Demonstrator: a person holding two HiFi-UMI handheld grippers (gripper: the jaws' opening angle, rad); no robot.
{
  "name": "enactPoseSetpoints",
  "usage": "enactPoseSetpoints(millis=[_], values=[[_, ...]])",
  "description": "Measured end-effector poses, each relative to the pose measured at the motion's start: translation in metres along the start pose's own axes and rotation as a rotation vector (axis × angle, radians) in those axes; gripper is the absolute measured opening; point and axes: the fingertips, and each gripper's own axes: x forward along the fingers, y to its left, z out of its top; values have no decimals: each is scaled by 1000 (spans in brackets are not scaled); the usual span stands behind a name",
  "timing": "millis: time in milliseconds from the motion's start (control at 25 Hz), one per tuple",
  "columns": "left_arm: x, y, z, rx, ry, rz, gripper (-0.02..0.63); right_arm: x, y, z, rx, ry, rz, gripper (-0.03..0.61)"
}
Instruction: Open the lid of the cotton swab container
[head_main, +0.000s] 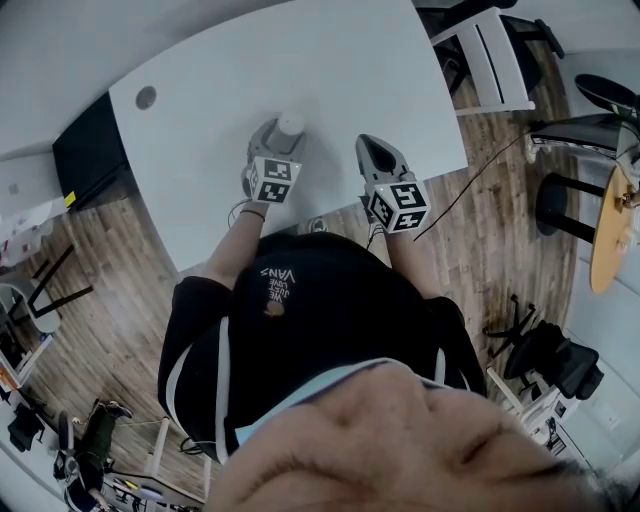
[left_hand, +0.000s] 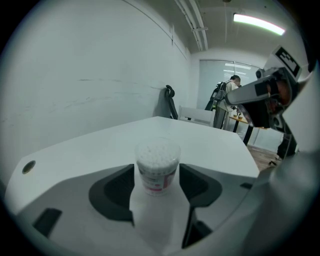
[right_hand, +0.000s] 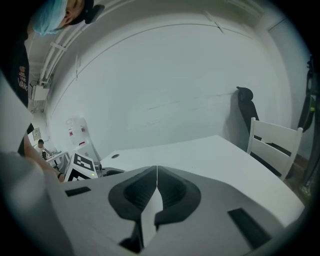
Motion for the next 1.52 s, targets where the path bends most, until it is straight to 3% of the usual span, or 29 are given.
enactPoseSetpoints(millis=[840, 1200, 1520], values=[[12, 2, -5, 22, 56, -19, 258, 8, 4, 8, -14, -4, 24, 14], [-7, 7, 9, 32, 25, -16, 258, 14, 16, 21, -42, -32, 68, 14], [-41, 8, 37, 73, -53, 15, 258, 18, 41, 36, -81, -71, 151, 14]])
